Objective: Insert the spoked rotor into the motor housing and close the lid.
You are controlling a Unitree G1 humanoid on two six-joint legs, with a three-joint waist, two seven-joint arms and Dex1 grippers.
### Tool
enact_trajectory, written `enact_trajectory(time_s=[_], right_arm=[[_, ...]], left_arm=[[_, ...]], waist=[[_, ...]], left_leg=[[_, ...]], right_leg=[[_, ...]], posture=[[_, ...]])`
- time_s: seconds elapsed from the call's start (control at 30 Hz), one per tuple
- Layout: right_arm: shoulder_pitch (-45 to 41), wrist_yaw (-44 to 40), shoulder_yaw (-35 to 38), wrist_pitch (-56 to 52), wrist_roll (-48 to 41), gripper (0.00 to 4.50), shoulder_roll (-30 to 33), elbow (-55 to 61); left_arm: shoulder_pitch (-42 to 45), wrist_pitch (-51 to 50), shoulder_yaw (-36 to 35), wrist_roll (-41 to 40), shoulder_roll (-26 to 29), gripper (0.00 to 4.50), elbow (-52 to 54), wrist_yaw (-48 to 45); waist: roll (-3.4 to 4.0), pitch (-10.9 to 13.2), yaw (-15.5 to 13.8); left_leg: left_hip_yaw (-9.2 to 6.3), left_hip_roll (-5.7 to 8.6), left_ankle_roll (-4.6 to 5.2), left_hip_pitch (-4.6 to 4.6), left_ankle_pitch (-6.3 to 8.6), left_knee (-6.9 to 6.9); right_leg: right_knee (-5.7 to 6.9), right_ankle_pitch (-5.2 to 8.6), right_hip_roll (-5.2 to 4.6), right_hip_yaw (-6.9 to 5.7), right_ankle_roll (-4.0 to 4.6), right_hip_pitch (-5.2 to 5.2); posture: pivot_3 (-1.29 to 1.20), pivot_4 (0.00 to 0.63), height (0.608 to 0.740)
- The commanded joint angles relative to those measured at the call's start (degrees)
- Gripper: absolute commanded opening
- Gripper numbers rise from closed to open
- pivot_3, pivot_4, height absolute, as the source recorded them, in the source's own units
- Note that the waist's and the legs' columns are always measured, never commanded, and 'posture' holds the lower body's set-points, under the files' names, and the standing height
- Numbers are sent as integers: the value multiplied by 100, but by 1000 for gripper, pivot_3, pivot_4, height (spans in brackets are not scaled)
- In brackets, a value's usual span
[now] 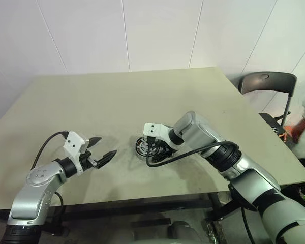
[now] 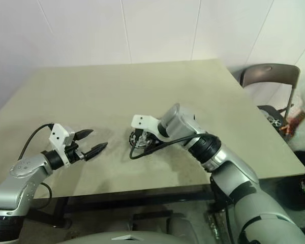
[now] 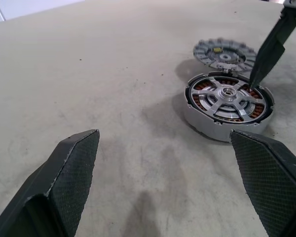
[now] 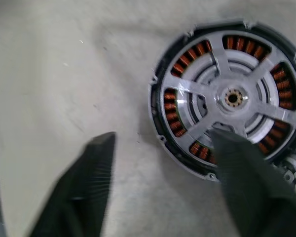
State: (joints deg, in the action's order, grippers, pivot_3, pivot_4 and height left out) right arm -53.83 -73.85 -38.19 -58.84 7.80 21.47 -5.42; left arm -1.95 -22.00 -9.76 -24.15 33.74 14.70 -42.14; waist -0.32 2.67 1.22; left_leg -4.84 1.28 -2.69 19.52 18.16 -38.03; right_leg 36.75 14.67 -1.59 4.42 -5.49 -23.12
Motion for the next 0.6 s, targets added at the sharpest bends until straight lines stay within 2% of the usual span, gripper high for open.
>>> enact_trajectory(time_s=[0.03, 0.2, 0.3, 0.43, 0.6], right_arm=[[-271, 15, 210, -232, -312, 4462, 48, 372], [-493, 178, 741, -645, -870, 4462, -7, 348], [-626, 615, 1448, -745, -1172, 4462, -173, -46], [-492, 1415, 2340, 232, -1221, 4462, -18, -809], [-92, 2166, 3075, 1416, -1223, 4462, 307, -1615]], left_arm=[[115, 80, -3, 26, 25, 4500, 44, -6], [131, 79, -1, 25, 30, 4500, 33, -18], [130, 81, -7, 28, 28, 4500, 36, -12], [89, 77, -13, 31, 26, 4500, 70, 2], [86, 84, -16, 33, 37, 4500, 60, -13]], waist=[[0, 0, -3], [0, 1, -8], [0, 0, -5], [-2, -1, -21], [-3, -2, -16]], left_leg=[[0, 0, 0, 0, 0, 0], [0, 0, 0, 0, 0, 0], [-1, 0, 0, 1, 0, 0], [-1, 1, 0, 0, 0, 1], [4, 3, 1, 8, 1, 7]], right_leg=[[0, 0, 0, 0, 0, 0], [-1, 0, -1, 0, 0, 0], [-1, 0, -1, 0, 0, -1], [-6, 0, -2, -2, 0, 4], [-23, -1, -7, -1, -1, 5]], posture=[[0, 0, 740], [0, 0, 740], [0, 0, 740], [0, 0, 740], [0, 0, 740]])
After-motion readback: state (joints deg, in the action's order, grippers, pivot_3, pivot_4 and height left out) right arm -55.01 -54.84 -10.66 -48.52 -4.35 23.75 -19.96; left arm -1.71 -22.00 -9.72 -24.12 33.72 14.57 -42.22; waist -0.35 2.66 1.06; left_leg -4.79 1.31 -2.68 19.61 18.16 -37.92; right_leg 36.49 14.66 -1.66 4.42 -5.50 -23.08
